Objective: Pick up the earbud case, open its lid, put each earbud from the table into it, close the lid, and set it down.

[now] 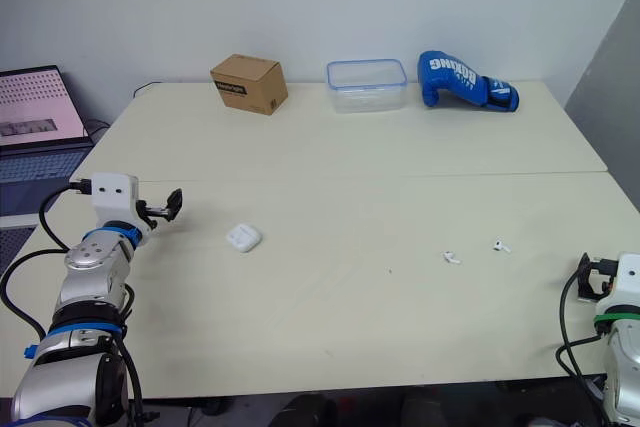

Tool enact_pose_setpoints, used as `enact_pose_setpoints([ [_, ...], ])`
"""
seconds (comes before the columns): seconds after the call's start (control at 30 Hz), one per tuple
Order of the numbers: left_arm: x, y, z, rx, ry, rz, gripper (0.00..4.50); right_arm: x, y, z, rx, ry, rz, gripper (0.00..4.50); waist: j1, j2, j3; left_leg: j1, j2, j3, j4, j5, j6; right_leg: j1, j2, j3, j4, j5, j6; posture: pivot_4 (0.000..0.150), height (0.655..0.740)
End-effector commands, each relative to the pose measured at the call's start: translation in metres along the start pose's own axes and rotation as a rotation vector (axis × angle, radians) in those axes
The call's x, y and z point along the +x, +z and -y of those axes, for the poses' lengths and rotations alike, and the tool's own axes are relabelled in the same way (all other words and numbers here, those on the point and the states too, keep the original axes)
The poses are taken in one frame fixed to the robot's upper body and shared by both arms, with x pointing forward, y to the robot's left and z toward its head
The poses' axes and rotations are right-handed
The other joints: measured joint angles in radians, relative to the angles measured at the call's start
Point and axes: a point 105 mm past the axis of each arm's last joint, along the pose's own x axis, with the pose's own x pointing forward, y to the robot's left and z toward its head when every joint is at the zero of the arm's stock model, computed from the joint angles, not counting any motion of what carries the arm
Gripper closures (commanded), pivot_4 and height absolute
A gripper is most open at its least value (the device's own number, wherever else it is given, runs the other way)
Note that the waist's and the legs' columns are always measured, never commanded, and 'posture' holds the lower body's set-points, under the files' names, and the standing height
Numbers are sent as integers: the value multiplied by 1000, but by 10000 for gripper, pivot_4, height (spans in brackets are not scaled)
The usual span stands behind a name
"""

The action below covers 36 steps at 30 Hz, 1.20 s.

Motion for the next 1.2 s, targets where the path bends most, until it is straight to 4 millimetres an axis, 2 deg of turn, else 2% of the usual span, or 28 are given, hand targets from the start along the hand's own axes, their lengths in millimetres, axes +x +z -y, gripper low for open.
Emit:
enact_pose_setpoints([
  [0.03, 0, 16, -11, 4, 24, 46, 232, -1, 18, 13, -8, -31, 59, 0, 0, 0, 0, 0, 0, 0, 0, 0, 0, 0, 0, 0, 0, 0, 0, 1500, 7400],
  [0.17, -2, 14, -15, 23, 40, 41, 232, -3, 15, 17, -4, -51, 52, 0, 0, 0, 0, 0, 0, 0, 0, 0, 0, 0, 0, 0, 0, 0, 0, 1500, 7400],
  [0.47, -5, 25, -16, 0, -8, 78, 232, 3, 28, 2, -7, 0, 88, 0, -1, 0, 0, 0, 0, 0, 0, 0, 0, 0, 0, 0, 0, 0, 0, 1500, 7400],
  [0.6, -14, 44, -10, -45, -131, 143, 232, 10, 46, -13, -26, 73, 134, 0, -2, 0, 0, 0, 1, 0, 0, 0, 0, 0, 0, 0, 0, 0, 0, 1500, 7400],
  [0.7, -26, 59, 9, -83, -314, 165, 232, 17, 62, -28, -43, 164, 185, 0, -4, 0, 0, 0, 2, 0, 0, 0, 0, 0, 0, 0, 0, 0, 0, 1500, 7400],
  [0.77, -38, 68, 31, -66, -483, 153, 232, 18, 76, -53, -28, 296, 216, 0, -5, 1, 0, 0, 3, 0, 0, 0, 0, 0, 0, 1, 0, 0, 0, 1500, 7400],
  [0.83, -51, 71, 54, -22, -643, 97, 232, 8, 95, -100, 14, 566, 247, 0, -6, 1, 0, 0, 3, 0, 0, 0, 0, 0, 0, 0, 0, 0, 0, 1500, 7400],
  [0.9, -59, 65, 73, 26, -755, 24, 232, -11, 116, -147, 43, 846, 280, 0, -7, 1, 0, 0, 5, 0, 0, 0, 0, 0, 1, 0, 0, 0, 0, 1500, 7400],
  [0.93, -61, 62, 79, 39, -785, -2, 232, -20, 125, -163, 55, 945, 294, 0, -7, 2, 1, 0, 5, 1, 0, 0, 0, 1, 2, 0, 0, 0, 0, 1500, 7400],
  [1.03, -63, 54, 92, 24, -827, -56, 232, -46, 143, -201, 71, 1175, 315, 0, -4, 3, 1, 0, 6, 0, 0, -1, 1, 1, 2, 0, 0, 0, 0, 1500, 7400],
  [1.1, -64, 39, 98, 36, -840, -113, 232, -70, 155, -230, 77, 1338, 332, 0, -4, 3, 1, 0, 6, 0, 0, 0, 0, 1, 3, -1, -1, 0, 0, 1500, 7400],
  [1.2, -63, 22, 99, 65, -828, -170, 232, -99, 165, -257, 56, 1495, 347, 0, -3, 3, 1, 0, 7, 0, 0, 0, -1, 0, 3, -1, -2, 0, 0, 1500, 7400],
])
